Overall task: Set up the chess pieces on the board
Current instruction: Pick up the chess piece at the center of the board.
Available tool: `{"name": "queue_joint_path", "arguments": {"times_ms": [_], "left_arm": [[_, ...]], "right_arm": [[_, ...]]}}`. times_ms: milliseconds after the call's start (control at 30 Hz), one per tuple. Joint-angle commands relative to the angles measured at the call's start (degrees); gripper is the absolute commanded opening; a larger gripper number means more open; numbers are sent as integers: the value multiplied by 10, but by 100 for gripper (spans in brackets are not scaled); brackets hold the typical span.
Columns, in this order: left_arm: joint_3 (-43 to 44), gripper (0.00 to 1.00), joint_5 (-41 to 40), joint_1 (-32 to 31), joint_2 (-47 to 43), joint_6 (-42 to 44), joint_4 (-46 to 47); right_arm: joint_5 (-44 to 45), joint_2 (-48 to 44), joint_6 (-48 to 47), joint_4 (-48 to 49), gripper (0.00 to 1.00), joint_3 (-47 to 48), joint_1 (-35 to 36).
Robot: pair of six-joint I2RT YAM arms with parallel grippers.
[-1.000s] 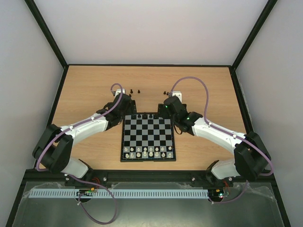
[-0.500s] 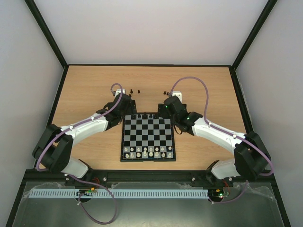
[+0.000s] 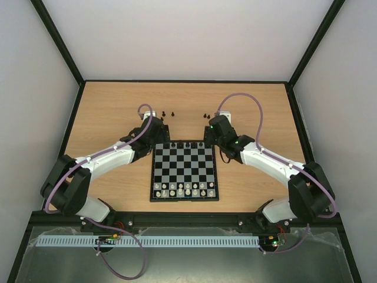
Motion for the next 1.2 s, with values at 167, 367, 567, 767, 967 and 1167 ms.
{"name": "queue_joint_path", "arguments": {"times_ms": [167,367,567,767,967,1167], "left_arm": [[4,99,-2,4,-18,3,3],[4,99,-5,4,-19,7,3],[8,99,6,4,-10,21,10],[75,85,11,6,44,26,-38],[160,65,45,26,118,18,-77],[329,55,125,72,255,40,-180]], "right_arm": [[-21,8,-6,-24,73,18,-12],[-33,5,-1,-17,71,15,-12],[-51,5,5,-7,71,10,-12],[-57,-15,6,-6,71,4,-12],[-64,-27,10,-1,71,-2,-13],[-67,-28,10,0,71,-2,-12]]}}
